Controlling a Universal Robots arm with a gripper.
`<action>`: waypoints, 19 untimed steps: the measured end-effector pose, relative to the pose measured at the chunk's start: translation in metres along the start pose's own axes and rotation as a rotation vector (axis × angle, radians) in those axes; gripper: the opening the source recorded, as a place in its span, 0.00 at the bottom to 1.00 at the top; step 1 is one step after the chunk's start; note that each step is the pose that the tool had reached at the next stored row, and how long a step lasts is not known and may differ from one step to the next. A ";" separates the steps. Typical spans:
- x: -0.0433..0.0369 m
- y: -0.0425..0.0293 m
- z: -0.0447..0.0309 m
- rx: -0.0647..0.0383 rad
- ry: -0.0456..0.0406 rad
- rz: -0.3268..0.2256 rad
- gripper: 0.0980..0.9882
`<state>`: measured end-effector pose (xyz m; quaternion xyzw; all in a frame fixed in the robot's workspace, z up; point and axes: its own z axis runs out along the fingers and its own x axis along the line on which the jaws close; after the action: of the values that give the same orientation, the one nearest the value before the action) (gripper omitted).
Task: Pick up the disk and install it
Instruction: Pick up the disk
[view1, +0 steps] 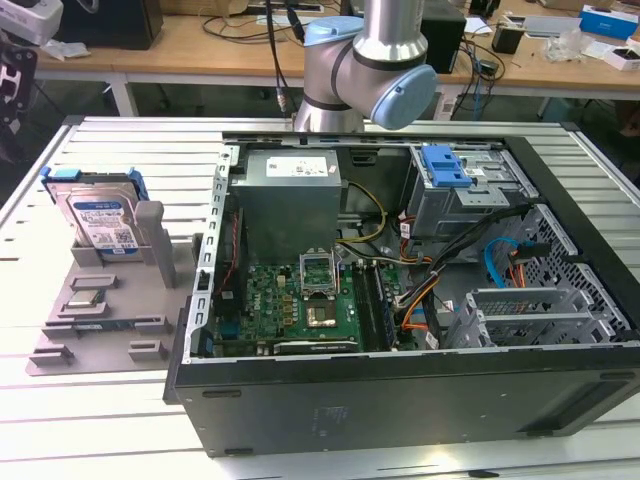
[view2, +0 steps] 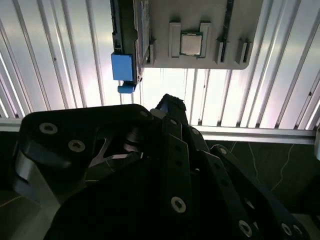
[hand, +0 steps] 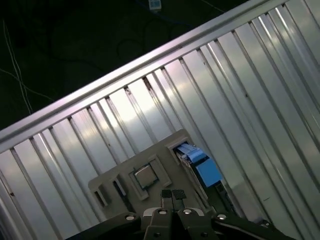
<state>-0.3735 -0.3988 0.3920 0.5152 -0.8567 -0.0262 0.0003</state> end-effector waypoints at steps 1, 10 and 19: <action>0.0000 0.0000 0.0000 0.000 0.0008 -0.016 0.01; 0.0000 0.0000 0.0000 -0.003 0.0056 -0.122 0.01; 0.0000 0.0000 0.0000 -0.006 0.0108 -0.238 0.01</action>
<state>-0.3735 -0.3988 0.3919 0.6134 -0.7894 -0.0260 0.0034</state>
